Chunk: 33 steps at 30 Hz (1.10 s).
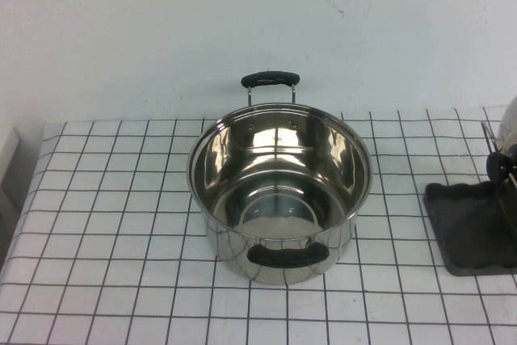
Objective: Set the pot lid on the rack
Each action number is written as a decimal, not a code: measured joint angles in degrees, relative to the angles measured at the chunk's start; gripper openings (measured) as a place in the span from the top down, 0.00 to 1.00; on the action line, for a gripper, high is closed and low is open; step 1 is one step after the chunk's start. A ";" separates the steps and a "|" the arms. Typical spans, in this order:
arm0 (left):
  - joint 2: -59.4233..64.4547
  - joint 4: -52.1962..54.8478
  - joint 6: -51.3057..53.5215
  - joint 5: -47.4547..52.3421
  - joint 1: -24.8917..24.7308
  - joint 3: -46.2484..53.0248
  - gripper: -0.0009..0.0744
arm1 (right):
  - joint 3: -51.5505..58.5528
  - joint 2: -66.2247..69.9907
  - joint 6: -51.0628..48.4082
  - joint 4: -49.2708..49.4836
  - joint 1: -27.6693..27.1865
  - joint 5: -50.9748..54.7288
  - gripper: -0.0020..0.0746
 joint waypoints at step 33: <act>0.00 -1.36 -10.17 31.31 0.54 0.00 0.99 | 0.00 0.00 0.00 0.00 0.00 0.00 0.98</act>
